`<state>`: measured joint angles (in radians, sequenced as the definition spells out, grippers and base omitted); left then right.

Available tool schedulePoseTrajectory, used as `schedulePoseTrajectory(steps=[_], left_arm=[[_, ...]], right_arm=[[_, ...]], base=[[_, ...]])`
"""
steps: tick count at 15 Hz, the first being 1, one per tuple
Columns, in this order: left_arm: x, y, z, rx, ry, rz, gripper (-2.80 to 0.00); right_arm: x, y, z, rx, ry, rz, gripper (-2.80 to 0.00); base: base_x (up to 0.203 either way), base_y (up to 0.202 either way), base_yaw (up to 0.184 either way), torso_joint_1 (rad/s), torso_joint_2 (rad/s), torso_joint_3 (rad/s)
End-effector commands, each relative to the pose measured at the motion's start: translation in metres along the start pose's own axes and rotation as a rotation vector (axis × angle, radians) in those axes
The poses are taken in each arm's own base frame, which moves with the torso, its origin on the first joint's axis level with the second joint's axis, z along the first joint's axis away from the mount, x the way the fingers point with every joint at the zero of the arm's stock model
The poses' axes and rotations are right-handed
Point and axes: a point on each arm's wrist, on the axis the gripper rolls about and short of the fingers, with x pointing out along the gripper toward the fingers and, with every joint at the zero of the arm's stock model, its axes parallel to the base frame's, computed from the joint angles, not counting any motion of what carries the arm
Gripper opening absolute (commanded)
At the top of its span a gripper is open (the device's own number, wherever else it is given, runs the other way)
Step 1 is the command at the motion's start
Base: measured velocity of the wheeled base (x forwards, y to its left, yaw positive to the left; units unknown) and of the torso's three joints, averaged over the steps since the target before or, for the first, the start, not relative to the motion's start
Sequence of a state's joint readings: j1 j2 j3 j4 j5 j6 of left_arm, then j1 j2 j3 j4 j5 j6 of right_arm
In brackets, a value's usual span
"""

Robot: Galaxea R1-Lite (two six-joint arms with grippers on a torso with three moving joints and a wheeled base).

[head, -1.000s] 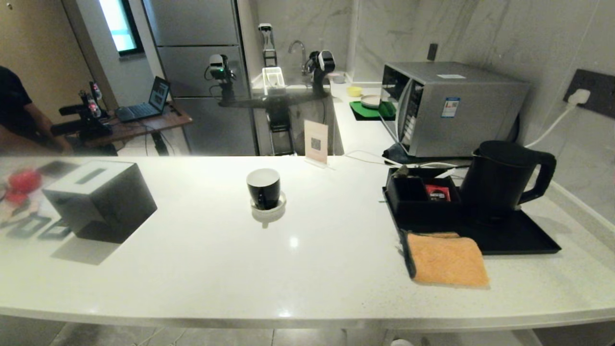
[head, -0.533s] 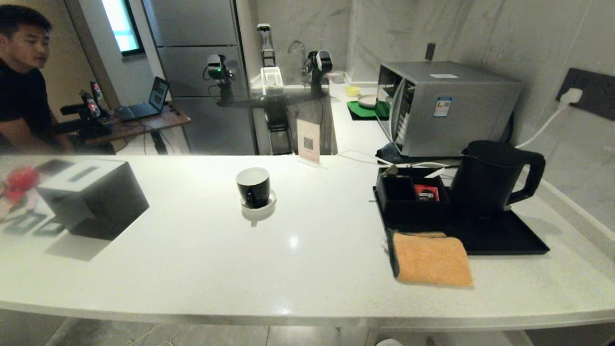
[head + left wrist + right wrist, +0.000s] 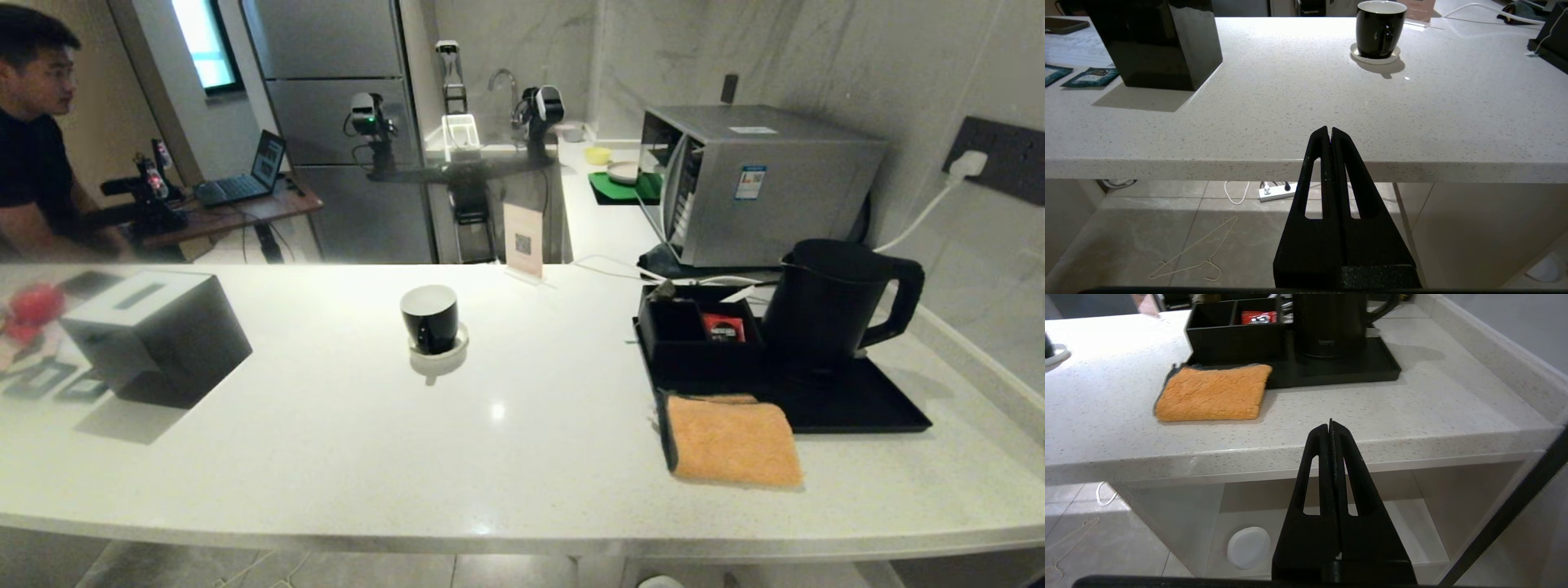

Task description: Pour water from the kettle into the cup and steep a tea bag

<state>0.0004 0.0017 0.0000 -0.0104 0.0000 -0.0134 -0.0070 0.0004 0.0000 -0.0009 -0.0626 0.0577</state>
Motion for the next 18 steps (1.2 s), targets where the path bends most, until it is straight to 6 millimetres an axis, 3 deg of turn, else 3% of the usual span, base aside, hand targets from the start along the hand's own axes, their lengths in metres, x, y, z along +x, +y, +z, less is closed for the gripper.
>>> schedulePoseTrajectory(steps=[1,18], left_arm=[[0.0,0.0,0.0,0.0,0.0,0.0,-2.8],[0.0,0.0,0.0,0.0,0.0,0.0,-2.8]], right_arm=[[0.0,0.0,0.0001,0.002,-0.001,-0.001,-2.8],[0.0,0.0002,0.0,-0.021,-0.001,0.007,-2.8]], base=[[0.0,0.0,0.0,0.0,0.0,0.0],[0.0,0.0,0.0,0.0,0.0,0.0]])
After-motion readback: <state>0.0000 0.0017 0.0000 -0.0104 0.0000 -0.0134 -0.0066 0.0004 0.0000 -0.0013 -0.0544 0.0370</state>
